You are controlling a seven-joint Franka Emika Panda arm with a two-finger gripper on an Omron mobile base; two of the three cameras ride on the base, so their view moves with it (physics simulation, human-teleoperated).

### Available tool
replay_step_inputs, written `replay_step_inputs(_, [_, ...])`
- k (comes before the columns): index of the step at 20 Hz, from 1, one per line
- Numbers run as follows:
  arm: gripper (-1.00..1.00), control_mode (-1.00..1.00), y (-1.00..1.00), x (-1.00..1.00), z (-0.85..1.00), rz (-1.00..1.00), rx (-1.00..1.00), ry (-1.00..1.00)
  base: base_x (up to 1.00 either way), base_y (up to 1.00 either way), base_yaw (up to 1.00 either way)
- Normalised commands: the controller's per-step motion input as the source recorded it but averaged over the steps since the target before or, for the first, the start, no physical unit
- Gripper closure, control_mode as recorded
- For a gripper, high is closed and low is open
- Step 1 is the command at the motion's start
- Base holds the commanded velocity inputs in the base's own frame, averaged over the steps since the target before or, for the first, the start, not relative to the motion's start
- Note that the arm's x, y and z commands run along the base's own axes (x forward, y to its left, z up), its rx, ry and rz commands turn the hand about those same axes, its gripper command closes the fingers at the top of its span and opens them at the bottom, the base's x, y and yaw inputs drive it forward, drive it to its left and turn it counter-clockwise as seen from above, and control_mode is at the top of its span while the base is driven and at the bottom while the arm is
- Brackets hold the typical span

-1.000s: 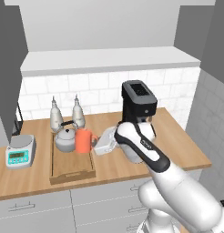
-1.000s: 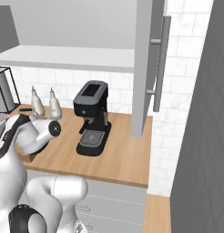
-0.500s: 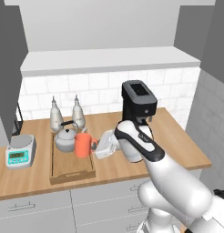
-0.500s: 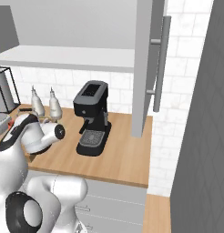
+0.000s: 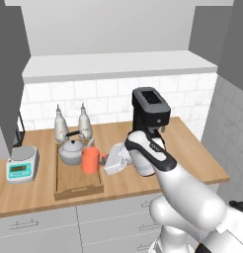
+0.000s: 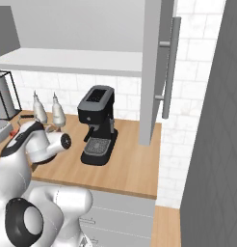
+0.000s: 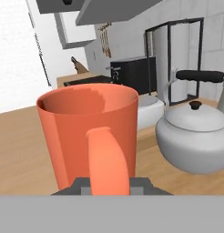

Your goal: Pick the kettle from the counter and place it on the tray. Then pick the mug from the cabinet and place it on the tray. Then close the cabinet doors.

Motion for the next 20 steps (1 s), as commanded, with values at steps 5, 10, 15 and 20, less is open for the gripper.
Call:
replay_step_inputs(5, [1.00, -1.00, 0.00, 0.00, -0.20, 0.00, 0.00, 0.00, 0.00, 0.00, 0.00])
replay_step_inputs(10, [1.00, -1.00, 0.02, 0.00, -0.21, 0.00, -0.03, 0.00, 0.00, 0.00, 0.00])
replay_step_inputs(15, [1.00, -1.00, 0.08, 0.00, -0.22, 0.00, -0.03, 0.00, 0.00, 0.00, 0.00])
replay_step_inputs(20, [1.00, -1.00, 0.11, 0.01, -0.23, 0.00, -0.01, 0.00, 0.00, 0.00, 0.00])
